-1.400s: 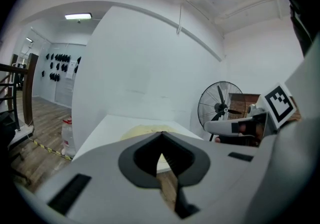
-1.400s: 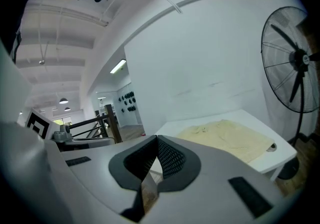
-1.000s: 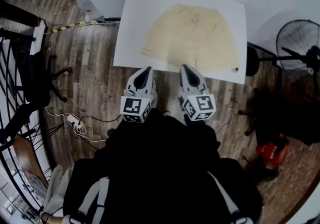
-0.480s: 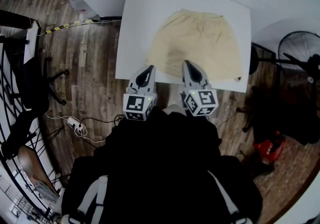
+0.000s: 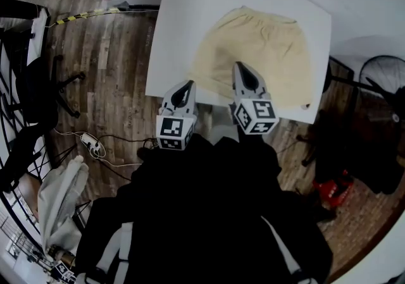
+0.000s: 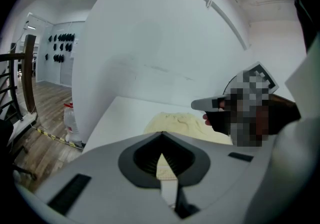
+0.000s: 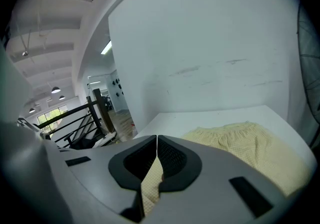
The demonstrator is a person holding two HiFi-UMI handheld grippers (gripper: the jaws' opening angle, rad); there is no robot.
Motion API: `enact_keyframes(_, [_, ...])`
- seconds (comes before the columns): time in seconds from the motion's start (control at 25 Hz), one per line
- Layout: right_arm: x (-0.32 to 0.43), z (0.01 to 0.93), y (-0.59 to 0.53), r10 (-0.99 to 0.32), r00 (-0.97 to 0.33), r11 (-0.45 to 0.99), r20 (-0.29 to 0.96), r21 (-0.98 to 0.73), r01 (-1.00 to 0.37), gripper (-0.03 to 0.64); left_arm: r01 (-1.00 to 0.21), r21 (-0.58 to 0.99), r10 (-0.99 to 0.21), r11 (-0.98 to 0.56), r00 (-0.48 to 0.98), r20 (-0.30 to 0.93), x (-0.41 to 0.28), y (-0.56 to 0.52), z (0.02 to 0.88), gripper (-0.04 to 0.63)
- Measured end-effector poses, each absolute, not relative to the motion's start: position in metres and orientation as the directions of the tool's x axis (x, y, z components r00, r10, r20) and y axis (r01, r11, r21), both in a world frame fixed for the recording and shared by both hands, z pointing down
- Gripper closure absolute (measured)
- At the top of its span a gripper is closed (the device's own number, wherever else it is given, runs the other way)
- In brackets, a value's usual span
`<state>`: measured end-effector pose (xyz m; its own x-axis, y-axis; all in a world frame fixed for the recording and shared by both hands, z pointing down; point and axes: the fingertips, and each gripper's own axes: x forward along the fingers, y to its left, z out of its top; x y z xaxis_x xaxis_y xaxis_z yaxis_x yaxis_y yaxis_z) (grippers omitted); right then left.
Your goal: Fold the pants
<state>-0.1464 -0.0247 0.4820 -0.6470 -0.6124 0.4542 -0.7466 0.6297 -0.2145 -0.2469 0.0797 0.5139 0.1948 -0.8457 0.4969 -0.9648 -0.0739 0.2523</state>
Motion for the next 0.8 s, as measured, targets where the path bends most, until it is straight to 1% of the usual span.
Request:
enact_keyframes(0.44, [-0.165, 0.521, -0.068, -0.492, -0.68, 0.698, 0.544, -0.22, -0.681, 0.607, -0.965, 0.262, -0.805, 0.028, 0.134, 0.578, -0.24, 0.071, 0.555, 0.591])
enact_keyframes(0.56, [-0.175, 0.529, -0.081, -0.459, -0.687, 0.714, 0.563, -0.227, -0.663, 0.569, -0.963, 0.265, -0.794, 0.054, 0.119, 0.596, -0.241, 0.067, 0.565, 0.584])
enact_keyframes(0.8, [-0.196, 0.545, -0.104, -0.43, -0.686, 0.731, 0.586, -0.22, -0.646, 0.543, -0.96, 0.26, -0.776, 0.101, 0.088, 0.625, -0.247, 0.063, 0.583, 0.551])
